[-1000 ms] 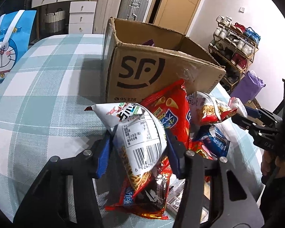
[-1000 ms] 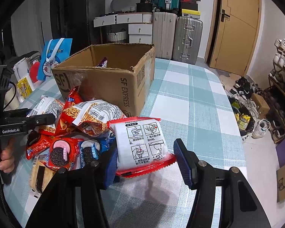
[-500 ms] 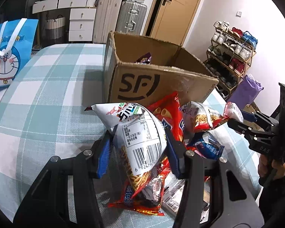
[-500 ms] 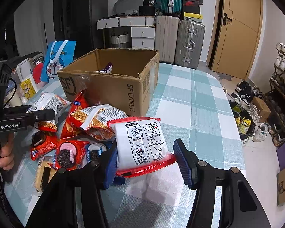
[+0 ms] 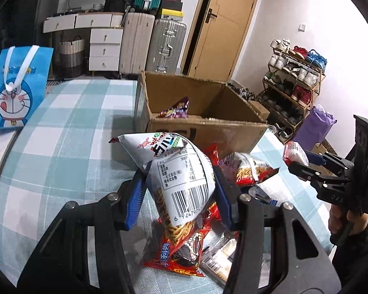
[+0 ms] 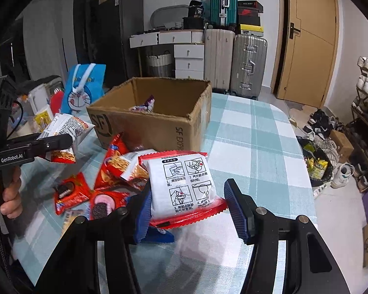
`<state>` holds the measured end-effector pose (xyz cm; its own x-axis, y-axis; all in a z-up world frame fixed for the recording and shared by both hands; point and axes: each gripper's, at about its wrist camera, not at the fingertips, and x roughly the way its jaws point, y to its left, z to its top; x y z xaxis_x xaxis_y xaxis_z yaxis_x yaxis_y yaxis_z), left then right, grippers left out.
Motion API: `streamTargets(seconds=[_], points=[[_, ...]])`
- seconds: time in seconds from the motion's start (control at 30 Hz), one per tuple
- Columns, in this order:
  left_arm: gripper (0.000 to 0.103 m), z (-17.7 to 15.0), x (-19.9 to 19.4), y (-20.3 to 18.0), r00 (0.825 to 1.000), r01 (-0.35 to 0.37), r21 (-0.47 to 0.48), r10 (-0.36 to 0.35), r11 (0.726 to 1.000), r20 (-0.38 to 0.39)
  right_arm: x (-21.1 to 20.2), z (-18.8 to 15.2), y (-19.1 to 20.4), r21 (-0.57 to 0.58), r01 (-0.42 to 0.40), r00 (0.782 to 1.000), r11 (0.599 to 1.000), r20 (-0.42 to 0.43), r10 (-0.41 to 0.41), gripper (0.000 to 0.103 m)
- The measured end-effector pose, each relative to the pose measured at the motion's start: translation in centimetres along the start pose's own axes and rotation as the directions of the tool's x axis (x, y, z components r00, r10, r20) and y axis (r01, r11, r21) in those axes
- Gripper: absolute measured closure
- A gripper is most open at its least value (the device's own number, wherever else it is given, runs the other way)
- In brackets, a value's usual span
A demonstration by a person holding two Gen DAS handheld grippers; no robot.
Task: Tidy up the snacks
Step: 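Lift both packs and carry them over the cardboard box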
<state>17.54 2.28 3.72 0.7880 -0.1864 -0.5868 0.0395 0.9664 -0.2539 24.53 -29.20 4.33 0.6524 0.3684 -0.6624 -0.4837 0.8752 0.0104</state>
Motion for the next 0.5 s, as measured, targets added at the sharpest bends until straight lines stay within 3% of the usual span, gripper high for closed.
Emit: streamTargets(seconds=[0.5], points=[[0.054, 3.7, -3.1, -1.3, 0.997, 0.012, 0.000, -0.012, 1.000, 0.080, -1.0, 1.4, 2.0, 0.005, -0.058, 0.994, 0.998, 0.088, 0.057, 0.046]])
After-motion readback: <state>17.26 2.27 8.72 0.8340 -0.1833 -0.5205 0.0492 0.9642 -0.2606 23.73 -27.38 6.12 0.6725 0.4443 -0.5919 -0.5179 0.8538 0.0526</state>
